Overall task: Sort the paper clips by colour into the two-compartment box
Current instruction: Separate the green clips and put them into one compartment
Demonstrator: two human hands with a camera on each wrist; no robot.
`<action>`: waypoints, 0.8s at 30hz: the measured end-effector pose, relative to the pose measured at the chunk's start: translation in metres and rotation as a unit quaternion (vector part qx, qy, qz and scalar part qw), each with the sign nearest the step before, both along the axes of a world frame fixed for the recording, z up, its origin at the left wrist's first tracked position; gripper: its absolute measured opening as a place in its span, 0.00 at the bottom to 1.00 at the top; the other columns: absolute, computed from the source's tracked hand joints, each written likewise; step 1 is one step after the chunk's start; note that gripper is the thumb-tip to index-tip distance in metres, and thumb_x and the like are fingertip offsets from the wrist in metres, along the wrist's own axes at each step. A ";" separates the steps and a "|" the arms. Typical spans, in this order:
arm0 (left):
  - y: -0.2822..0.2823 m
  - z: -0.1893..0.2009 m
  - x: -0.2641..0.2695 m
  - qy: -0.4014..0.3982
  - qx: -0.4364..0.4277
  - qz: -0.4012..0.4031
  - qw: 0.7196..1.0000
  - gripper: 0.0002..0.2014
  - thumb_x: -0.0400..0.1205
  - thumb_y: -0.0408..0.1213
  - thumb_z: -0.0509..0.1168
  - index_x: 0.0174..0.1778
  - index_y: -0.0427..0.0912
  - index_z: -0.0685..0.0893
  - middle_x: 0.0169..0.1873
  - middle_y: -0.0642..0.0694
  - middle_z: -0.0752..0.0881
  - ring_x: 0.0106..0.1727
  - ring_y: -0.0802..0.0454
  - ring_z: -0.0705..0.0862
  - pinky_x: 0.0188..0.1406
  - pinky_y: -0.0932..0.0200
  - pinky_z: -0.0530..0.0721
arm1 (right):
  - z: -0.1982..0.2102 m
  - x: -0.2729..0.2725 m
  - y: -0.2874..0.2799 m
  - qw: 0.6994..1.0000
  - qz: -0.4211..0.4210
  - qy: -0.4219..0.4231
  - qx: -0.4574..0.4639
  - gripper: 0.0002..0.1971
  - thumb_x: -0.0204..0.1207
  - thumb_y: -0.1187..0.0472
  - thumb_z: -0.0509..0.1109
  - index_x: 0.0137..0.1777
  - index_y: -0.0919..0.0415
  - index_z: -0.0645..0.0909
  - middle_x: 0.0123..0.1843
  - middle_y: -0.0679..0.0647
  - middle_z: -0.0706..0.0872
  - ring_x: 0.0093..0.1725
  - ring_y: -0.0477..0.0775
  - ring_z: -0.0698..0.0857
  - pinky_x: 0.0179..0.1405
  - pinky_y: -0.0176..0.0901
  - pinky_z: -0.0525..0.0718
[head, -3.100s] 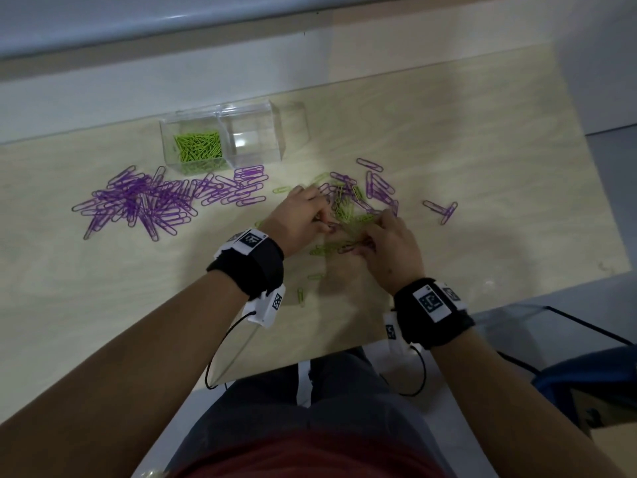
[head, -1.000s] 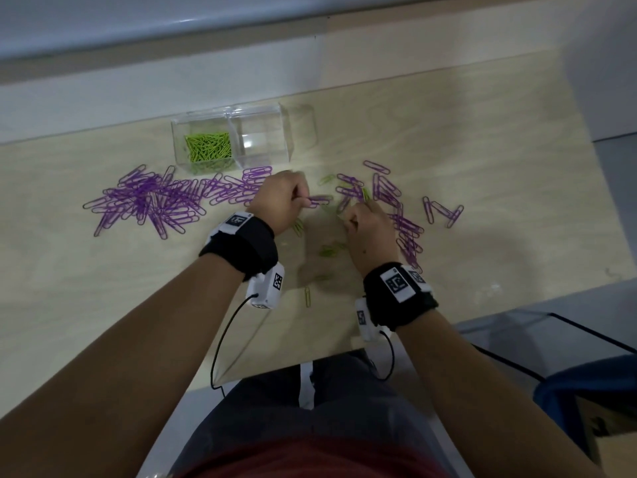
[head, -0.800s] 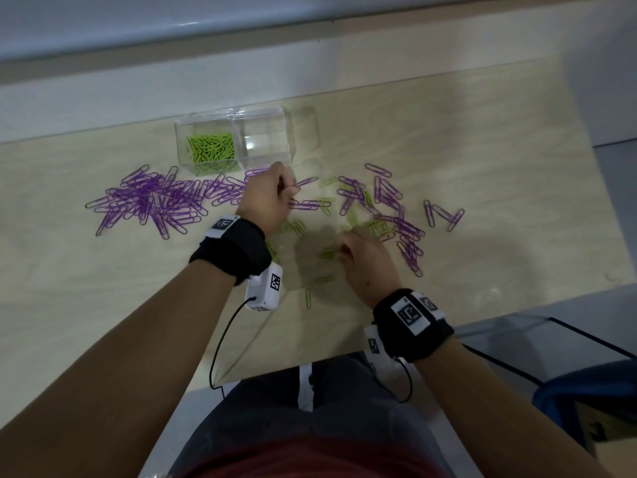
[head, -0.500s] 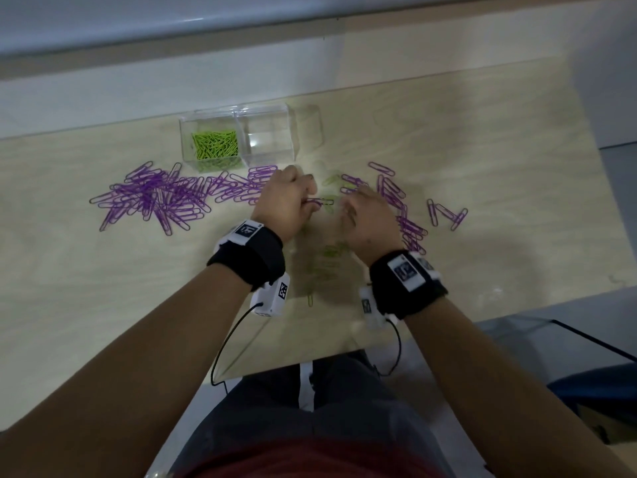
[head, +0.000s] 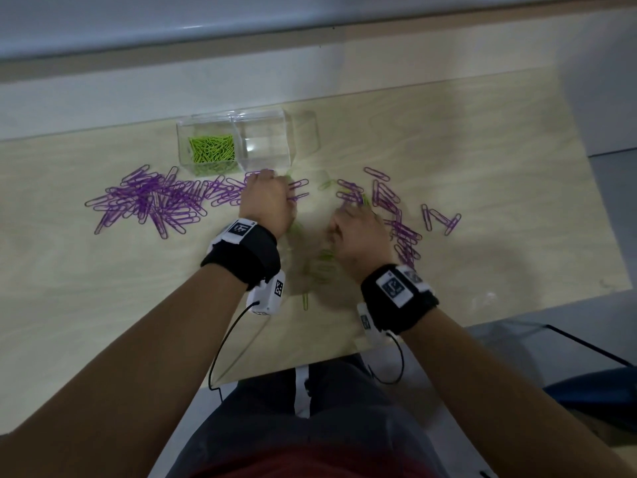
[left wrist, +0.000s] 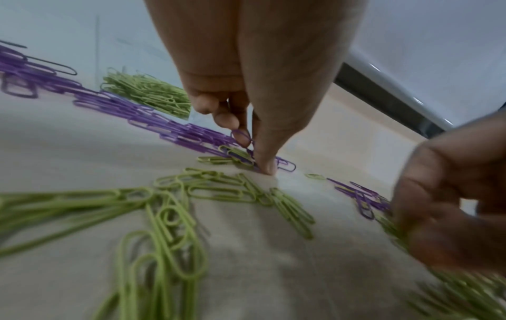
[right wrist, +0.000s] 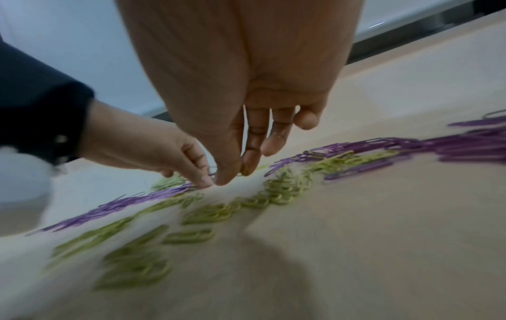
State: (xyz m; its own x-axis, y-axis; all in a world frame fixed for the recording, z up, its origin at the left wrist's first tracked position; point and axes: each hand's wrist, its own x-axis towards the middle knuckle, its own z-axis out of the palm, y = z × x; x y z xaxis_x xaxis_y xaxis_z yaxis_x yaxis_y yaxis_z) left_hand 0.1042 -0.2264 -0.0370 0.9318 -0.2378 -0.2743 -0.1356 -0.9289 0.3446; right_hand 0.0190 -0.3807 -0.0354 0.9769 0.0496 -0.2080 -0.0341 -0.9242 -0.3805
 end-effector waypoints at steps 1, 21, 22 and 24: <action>-0.001 0.002 0.000 -0.010 0.000 -0.002 1.000 0.11 0.75 0.35 0.65 0.49 0.35 0.84 0.54 0.33 0.79 0.60 0.33 0.75 0.57 0.45 0.76 | 0.000 -0.011 0.001 1.000 0.011 -0.006 0.010 0.03 0.71 0.62 0.69 0.43 0.60 0.82 0.48 0.57 0.84 0.54 0.64 0.80 0.52 0.55 0.74; -0.058 -0.003 -0.030 -0.008 -0.082 -0.038 0.996 0.11 0.79 0.44 0.63 0.46 0.39 0.83 0.49 0.40 0.81 0.54 0.39 0.77 0.55 0.48 0.77 | -0.010 0.026 -0.052 0.983 -0.142 0.007 0.118 0.11 0.68 0.66 0.71 0.51 0.61 0.81 0.52 0.58 0.84 0.48 0.60 0.83 0.50 0.53 0.85; -0.065 -0.004 -0.028 0.007 -0.084 -0.017 0.996 0.12 0.78 0.43 0.65 0.47 0.38 0.84 0.50 0.39 0.82 0.55 0.38 0.78 0.56 0.47 0.77 | -0.010 0.024 -0.053 0.982 -0.141 0.003 0.129 0.11 0.67 0.68 0.69 0.50 0.62 0.81 0.48 0.57 0.85 0.45 0.58 0.83 0.47 0.50 0.85; -0.072 -0.008 -0.024 0.030 -0.081 0.007 0.996 0.12 0.76 0.42 0.66 0.49 0.38 0.84 0.52 0.39 0.82 0.57 0.39 0.78 0.56 0.47 0.79 | -0.009 0.021 -0.055 0.976 -0.144 -0.006 0.162 0.11 0.67 0.71 0.67 0.48 0.61 0.82 0.41 0.53 0.84 0.41 0.55 0.82 0.43 0.42 0.82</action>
State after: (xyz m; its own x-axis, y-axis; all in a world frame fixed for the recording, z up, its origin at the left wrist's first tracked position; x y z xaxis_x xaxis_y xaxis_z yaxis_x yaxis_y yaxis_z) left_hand 0.0798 -0.2988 -0.0447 0.9181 -0.2713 -0.2890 -0.0982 -0.8620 0.4972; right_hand 0.0397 -0.4352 -0.0449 0.9623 -0.1653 -0.2160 -0.2683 -0.7076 -0.6537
